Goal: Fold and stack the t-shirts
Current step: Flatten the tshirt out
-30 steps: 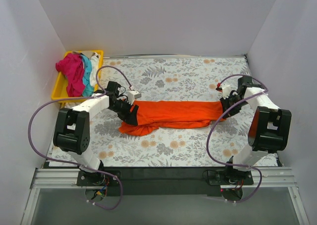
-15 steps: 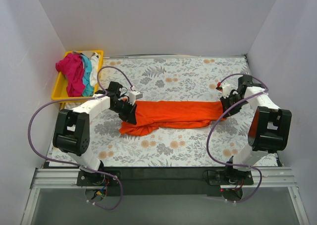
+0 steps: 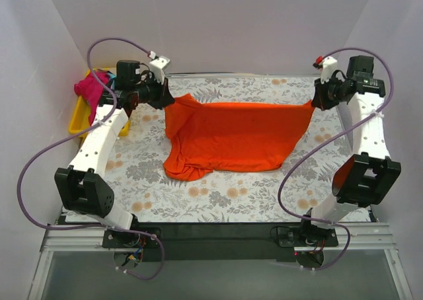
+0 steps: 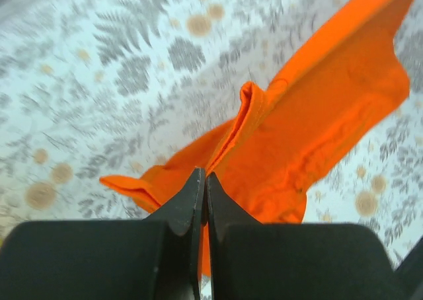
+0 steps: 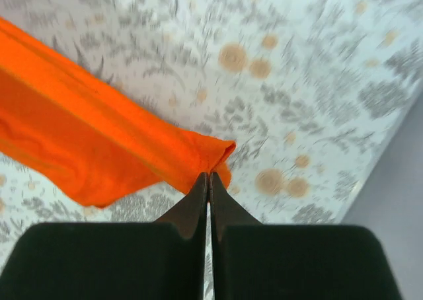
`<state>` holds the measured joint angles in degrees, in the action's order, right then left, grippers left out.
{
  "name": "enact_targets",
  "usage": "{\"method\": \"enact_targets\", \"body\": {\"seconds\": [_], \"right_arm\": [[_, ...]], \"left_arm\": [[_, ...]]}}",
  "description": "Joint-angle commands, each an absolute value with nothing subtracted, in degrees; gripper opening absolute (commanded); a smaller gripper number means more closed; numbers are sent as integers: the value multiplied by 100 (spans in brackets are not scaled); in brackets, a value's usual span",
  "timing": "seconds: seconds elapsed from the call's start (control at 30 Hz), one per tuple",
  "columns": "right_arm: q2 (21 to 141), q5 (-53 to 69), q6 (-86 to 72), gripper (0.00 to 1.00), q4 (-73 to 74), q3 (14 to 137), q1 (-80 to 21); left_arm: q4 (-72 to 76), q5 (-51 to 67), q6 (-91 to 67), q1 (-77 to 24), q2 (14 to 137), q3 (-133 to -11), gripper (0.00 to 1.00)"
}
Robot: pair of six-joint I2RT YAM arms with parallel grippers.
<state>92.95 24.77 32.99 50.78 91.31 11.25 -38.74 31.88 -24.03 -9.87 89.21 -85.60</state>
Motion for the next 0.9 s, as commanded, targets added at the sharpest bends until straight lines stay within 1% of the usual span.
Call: {"method": "enact_targets", "body": {"seconds": [0.0, 0.07, 0.23, 0.37, 0.6, 0.73, 0.87], "right_arm": [[8930, 2760, 3050, 1, 5282, 10141, 1151], [8728, 2760, 3041, 1, 5273, 10588, 1142], [8044, 2550, 2927, 1, 5116, 11135, 1143], [7279, 2224, 2865, 1, 4685, 11101, 1143], [5969, 1600, 2848, 1, 4061, 11013, 1143], [5284, 1267, 2813, 1, 3736, 10969, 1143], [4887, 932, 2751, 1, 3314, 10968, 1143]], "left_arm": [[-3674, 2690, -3023, -993, 8464, -9148, 0], [-3621, 2461, -3198, -993, 8271, -9474, 0], [-3086, 1978, -3419, -993, 7455, -9562, 0], [-2901, 1557, -3437, -993, 6612, -9571, 0], [-2549, 1521, -3357, -993, 5224, -9440, 0], [-2303, 1442, -3340, -993, 4598, -9352, 0], [-2180, 1397, -3314, -993, 4263, -9465, 0]]}}
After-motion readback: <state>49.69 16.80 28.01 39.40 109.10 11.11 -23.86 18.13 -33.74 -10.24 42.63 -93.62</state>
